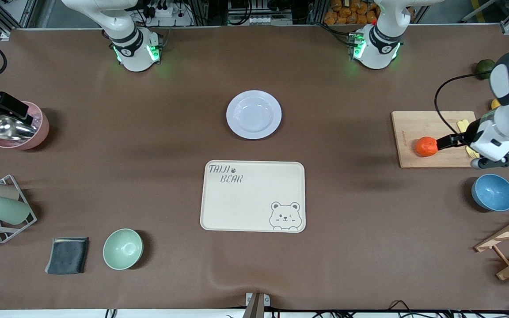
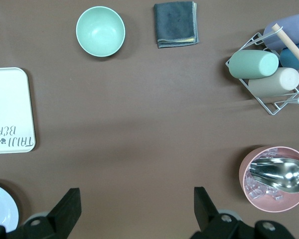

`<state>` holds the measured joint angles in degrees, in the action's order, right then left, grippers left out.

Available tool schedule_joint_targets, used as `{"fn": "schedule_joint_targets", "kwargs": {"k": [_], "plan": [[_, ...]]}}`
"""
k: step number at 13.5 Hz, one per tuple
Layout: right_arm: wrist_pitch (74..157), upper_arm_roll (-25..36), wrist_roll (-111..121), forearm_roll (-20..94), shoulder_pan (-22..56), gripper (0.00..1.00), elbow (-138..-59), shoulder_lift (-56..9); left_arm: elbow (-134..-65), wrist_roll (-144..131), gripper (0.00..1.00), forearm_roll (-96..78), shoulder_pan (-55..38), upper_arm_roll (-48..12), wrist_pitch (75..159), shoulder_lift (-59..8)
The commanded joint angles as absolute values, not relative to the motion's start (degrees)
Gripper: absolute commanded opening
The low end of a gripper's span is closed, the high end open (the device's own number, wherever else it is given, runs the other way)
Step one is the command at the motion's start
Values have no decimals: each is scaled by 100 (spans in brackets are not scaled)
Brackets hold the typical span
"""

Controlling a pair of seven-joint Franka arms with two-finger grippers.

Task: Place orange and plate with both arms
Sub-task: 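Reach the left gripper down to the orange on the cutting board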

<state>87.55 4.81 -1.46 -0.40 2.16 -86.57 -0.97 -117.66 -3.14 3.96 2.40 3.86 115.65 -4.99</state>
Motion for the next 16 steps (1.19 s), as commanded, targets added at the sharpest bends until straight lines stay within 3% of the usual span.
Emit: {"fn": "schedule_joint_targets", "kwargs": {"k": [1, 5, 10, 16], "plan": [[8701, 387, -62, -70, 105, 100, -8622, -105, -12531, -185, 100, 615, 447, 343, 12346, -413], [8692, 387, -62, -53, 105, 100, -8631, -105, -12850, 464, 100, 703, 939, 334, 13209, -886], [8675, 387, -62, -53, 123, 100, -8648, -114, -13297, 598, 100, 703, 1055, 334, 13868, -1019], [8675, 387, -62, -53, 132, 100, -8657, -114, -13465, 527, 100, 694, 1072, 325, 14019, -1072]]}}
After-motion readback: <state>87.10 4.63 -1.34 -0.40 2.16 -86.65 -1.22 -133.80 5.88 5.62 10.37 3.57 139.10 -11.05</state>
